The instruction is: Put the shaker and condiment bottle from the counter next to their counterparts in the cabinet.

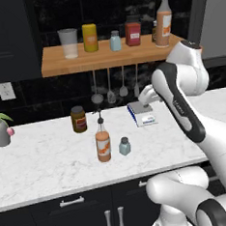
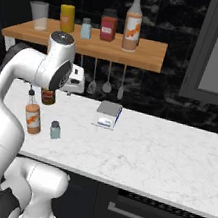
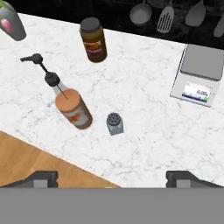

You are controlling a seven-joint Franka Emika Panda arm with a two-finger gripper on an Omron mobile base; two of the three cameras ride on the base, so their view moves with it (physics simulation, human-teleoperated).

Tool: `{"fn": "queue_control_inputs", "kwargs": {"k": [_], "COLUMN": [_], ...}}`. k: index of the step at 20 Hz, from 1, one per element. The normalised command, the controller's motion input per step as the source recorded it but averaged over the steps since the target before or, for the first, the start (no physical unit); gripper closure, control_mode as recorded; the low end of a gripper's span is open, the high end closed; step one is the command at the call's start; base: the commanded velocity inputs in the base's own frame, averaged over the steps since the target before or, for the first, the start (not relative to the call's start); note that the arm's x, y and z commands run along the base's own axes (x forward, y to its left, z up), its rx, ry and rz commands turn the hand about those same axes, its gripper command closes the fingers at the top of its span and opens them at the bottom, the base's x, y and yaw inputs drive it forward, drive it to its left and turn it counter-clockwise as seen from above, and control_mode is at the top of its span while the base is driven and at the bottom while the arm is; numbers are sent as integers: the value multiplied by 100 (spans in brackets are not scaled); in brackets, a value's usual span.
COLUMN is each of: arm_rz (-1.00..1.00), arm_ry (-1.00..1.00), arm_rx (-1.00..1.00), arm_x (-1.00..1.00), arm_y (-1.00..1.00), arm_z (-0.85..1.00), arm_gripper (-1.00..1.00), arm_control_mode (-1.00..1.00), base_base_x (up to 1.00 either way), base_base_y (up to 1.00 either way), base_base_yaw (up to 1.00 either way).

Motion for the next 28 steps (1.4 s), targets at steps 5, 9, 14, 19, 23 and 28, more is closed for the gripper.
{"fn": "queue_control_inputs", "kwargs": {"k": [5, 9, 14, 19, 23, 28], "arm_rz": [20, 26, 15, 1, 11, 12], "arm_ry": [-26, -39, -9, 0, -1, 2], "arm_rx": [1, 4, 3, 5, 12, 2], "arm_x": [-14, -7, 0, 4, 0, 2], "arm_y": [8, 14, 17, 0, 1, 0], "arm_z": [-12, -15, -23, -5, -2, -3], "arm_gripper": [-100, -100, -100, -100, -100, -100], "arm_control_mode": [-100, -100, -100, -100, -100, -100], "base_base_x": [0, 0, 0, 0, 0, 0], "base_base_y": [0, 0, 0, 0, 0, 0], "base_base_yaw": [0, 0, 0, 0, 0, 0]}}
